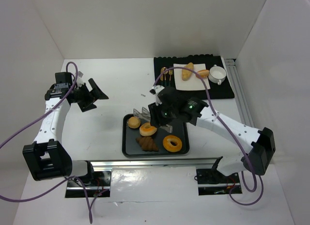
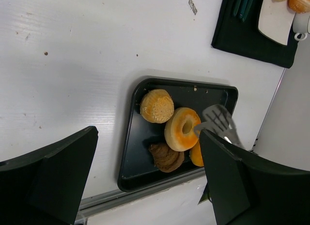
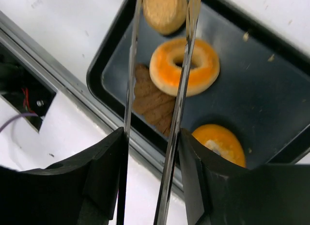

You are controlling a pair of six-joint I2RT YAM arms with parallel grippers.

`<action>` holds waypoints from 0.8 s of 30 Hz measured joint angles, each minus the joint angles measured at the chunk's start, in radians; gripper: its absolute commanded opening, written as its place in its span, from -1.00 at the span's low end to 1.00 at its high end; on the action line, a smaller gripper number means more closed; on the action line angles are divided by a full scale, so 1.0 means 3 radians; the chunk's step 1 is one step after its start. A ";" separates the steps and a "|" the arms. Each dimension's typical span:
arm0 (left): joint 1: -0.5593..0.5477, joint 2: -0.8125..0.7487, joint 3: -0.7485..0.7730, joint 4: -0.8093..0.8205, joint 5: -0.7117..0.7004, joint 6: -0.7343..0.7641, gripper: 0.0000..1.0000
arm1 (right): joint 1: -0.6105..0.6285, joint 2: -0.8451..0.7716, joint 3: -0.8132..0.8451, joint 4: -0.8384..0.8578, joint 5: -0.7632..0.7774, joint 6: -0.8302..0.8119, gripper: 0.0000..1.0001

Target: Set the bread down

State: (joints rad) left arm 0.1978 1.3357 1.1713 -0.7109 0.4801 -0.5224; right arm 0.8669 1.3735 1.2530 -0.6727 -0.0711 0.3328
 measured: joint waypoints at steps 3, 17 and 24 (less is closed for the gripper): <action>0.0000 -0.0024 0.0000 0.0000 -0.0013 0.0000 0.99 | 0.0081 0.0055 -0.0086 -0.0039 -0.0019 0.0056 0.12; 0.0000 -0.0050 0.0000 -0.0011 -0.0038 0.0000 0.99 | 0.0141 0.0533 -0.0120 0.0019 -0.0027 0.0028 0.18; 0.0000 -0.0062 0.0000 -0.0014 -0.0039 0.0010 0.99 | 0.0065 0.0684 -0.0120 0.0198 -0.0212 -0.0041 -0.15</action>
State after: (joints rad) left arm 0.1978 1.3170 1.1713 -0.7151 0.4683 -0.5194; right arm 0.8864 1.5787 1.2171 -0.6132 -0.1349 0.3206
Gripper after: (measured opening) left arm 0.995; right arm 0.513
